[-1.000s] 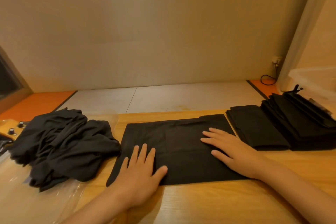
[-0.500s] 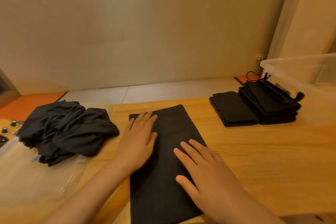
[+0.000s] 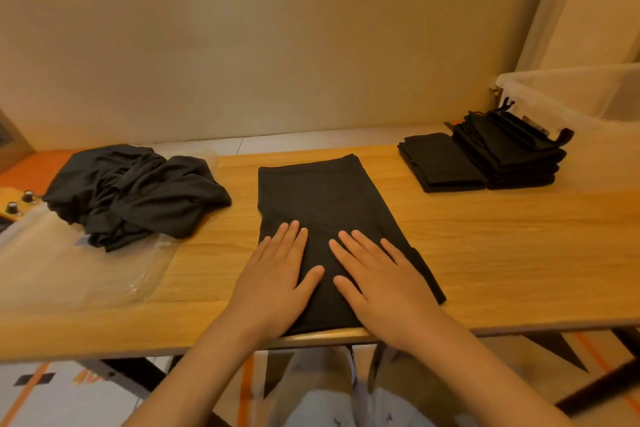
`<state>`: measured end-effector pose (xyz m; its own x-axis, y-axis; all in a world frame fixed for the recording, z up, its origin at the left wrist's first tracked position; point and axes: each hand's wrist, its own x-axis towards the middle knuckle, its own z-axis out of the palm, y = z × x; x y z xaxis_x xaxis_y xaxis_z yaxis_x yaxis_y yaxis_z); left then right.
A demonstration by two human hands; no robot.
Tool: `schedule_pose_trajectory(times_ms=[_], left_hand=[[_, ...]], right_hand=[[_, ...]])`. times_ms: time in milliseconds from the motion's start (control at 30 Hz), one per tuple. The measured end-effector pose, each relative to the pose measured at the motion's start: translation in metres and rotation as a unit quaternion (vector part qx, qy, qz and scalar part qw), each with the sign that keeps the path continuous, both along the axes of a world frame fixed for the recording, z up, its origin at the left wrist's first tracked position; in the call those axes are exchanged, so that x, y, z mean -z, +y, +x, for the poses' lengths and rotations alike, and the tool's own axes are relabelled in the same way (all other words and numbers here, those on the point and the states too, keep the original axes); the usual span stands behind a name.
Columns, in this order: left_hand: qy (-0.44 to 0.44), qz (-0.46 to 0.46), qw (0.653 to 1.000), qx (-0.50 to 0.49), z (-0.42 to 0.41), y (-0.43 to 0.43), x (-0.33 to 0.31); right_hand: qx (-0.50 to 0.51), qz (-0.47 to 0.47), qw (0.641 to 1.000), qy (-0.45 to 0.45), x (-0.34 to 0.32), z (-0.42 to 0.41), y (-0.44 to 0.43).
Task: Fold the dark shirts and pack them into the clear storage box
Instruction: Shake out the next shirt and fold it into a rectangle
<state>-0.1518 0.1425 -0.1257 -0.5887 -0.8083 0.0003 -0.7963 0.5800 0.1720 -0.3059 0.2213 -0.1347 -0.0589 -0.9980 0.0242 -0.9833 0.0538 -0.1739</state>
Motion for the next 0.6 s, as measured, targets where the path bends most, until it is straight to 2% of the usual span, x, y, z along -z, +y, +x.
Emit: schedule_pose_trajectory(times_ms=[100,233,500,600], left_hand=[[0.004,0.005,1.000,-0.005,0.001,-0.001,-0.001],[0.004,0.017,0.998,-0.067,0.008,0.005,0.004],[0.003,0.035,0.989,-0.143,0.016,0.021,0.002],[0.014,0.025,0.990,-0.138,0.015,0.013,-0.007]], right_hand=[[0.048,0.011,0.999,0.008,-0.005,-0.011,0.008],[0.097,0.033,0.995,-0.009,-0.007,-0.026,0.021],[0.083,0.039,0.996,-0.004,-0.012,-0.025,0.018],[0.067,0.009,0.998,-0.003,-0.027,-0.030,0.007]])
